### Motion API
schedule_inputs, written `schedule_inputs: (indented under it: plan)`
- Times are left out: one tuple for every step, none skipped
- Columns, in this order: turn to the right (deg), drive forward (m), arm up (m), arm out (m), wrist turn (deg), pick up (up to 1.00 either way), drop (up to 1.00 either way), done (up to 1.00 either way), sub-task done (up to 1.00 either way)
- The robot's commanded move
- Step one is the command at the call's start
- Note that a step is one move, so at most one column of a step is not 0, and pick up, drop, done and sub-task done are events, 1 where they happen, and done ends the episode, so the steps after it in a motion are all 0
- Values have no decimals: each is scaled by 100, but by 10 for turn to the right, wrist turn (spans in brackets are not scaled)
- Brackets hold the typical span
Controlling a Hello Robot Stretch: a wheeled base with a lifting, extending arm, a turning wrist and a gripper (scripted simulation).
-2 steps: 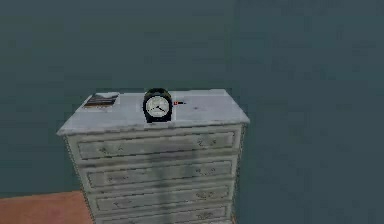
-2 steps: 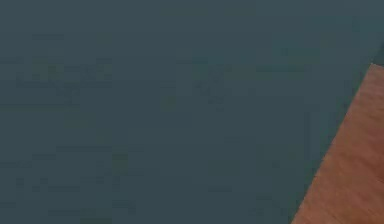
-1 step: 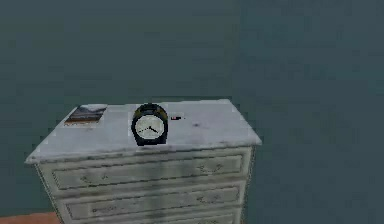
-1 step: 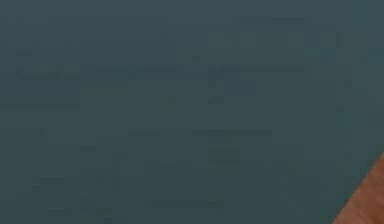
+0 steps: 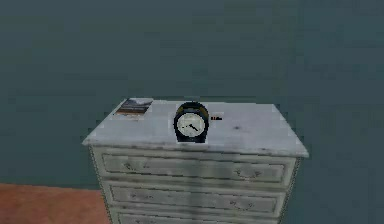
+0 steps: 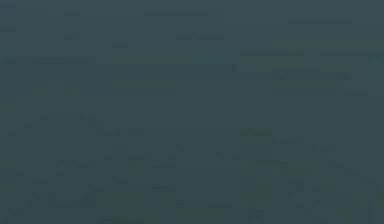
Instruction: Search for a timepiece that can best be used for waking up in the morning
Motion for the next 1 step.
schedule_inputs:
  plan:
    - [0,0,0,0,0,0,0,100,0]
